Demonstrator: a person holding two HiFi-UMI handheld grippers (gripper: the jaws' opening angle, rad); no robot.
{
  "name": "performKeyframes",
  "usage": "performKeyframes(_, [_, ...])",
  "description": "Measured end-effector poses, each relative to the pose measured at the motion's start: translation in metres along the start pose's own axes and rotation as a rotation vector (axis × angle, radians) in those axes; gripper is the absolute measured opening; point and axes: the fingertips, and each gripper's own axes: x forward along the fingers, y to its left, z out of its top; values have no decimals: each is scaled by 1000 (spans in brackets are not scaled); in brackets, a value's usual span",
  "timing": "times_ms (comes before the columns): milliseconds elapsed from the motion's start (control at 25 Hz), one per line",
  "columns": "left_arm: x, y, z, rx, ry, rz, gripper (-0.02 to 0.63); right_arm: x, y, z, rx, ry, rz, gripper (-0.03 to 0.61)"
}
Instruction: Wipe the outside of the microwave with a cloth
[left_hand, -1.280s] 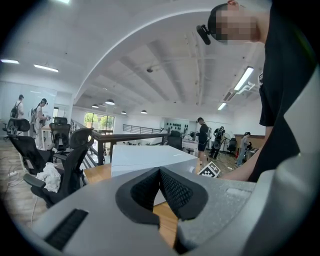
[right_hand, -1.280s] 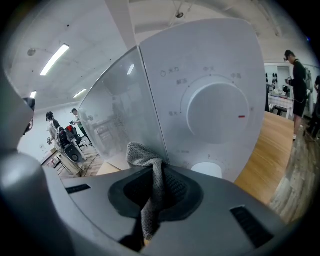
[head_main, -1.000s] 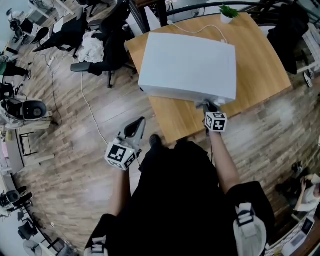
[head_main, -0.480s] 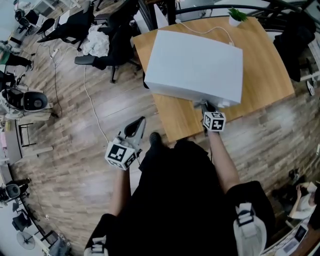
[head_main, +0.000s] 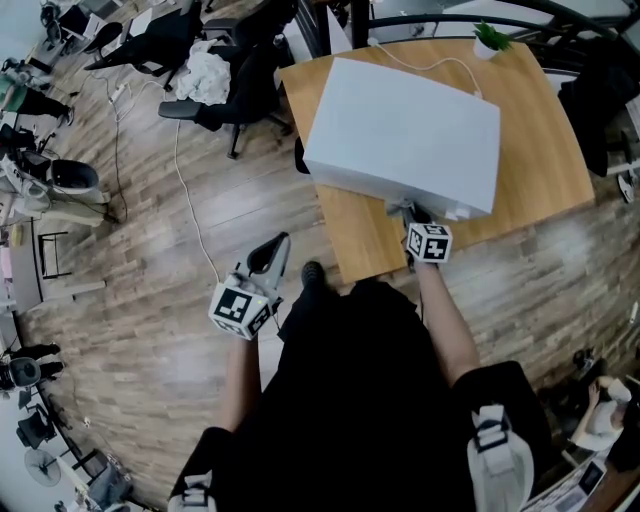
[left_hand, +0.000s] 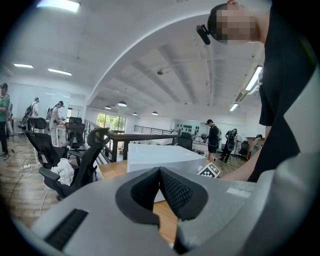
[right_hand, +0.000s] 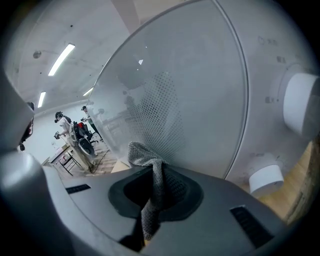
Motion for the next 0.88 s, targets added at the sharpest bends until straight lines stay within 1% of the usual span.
performKeyframes(240, [-4,6,1,-1,7,3,2,5,12,7,7,-3,8,17])
performKeyframes(360, [-8,11,0,-3,3,9,2,11,18,3,10,7,19,17])
performKeyframes(440, [-11,14,0,-5,6,13,2,13,23,9,4,-10,19,17])
performKeyframes(720, [-24,32,4,-6,12,20,2,24,45,11,30,-1,25,18])
performKeyframes(880, [-28,42,7,-2,-9,16,2,28,58,19,22,-15,25,17])
